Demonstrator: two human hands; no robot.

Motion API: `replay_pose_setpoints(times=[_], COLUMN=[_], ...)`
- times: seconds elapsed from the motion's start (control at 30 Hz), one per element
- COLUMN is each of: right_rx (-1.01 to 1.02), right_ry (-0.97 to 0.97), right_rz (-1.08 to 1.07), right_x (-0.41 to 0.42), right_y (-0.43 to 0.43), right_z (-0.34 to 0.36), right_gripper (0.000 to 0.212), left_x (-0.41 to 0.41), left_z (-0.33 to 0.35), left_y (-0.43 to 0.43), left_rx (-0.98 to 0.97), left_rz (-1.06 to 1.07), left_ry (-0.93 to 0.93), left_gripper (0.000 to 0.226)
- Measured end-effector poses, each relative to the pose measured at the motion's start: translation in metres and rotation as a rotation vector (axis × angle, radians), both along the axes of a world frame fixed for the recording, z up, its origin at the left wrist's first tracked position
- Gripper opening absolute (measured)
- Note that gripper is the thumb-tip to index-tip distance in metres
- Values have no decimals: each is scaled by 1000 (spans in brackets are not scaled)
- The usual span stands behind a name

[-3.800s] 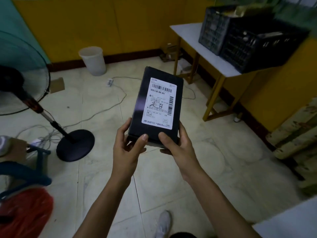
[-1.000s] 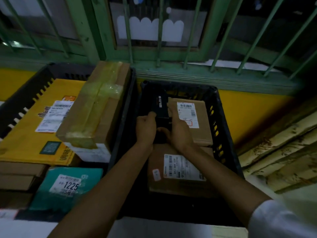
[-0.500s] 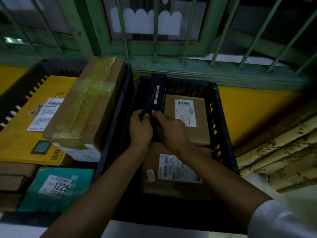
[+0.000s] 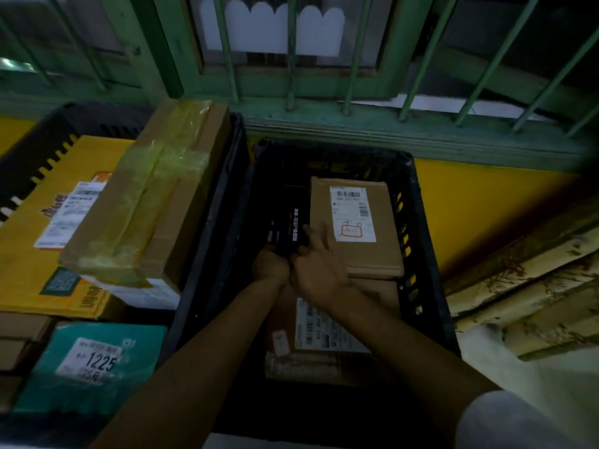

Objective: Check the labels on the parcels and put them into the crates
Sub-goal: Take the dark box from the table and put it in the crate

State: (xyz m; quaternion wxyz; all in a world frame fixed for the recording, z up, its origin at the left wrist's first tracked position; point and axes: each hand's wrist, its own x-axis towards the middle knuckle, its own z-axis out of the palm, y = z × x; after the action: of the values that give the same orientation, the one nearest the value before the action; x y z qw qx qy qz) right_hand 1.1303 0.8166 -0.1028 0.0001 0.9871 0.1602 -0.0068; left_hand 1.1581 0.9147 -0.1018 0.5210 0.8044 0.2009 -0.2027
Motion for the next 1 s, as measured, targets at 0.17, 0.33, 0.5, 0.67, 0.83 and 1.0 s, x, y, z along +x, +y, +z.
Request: replay_pose_setpoints(times=[0.17, 0.33, 0.5, 0.67, 0.83, 1.0], right_rx=[-21, 223, 66, 135, 948, 1295], right_ry=[96, 87, 105, 170, 139, 73], right_rz=[28, -101, -178, -182, -374, -638], right_x=[11, 11, 12, 10, 3, -31], right_y=[0, -19, -19, -22, -28, -23], right_z=[1, 2, -6, -1, 42, 84], right_gripper=[38, 62, 57, 59, 42, 39], left_x=[6, -6, -10, -25, -47, -88], left_z=[-2, -4, 2, 22, 64, 95], left_y=[1, 0, 4, -3, -10, -9], left_rx=[-25, -82, -26, -60, -197, -435], left_rz=[17, 62, -77, -75, -51, -128], left_ry=[-3, -29, -34, -220, -436, -434], left_gripper=[43, 34, 35, 40, 32, 25])
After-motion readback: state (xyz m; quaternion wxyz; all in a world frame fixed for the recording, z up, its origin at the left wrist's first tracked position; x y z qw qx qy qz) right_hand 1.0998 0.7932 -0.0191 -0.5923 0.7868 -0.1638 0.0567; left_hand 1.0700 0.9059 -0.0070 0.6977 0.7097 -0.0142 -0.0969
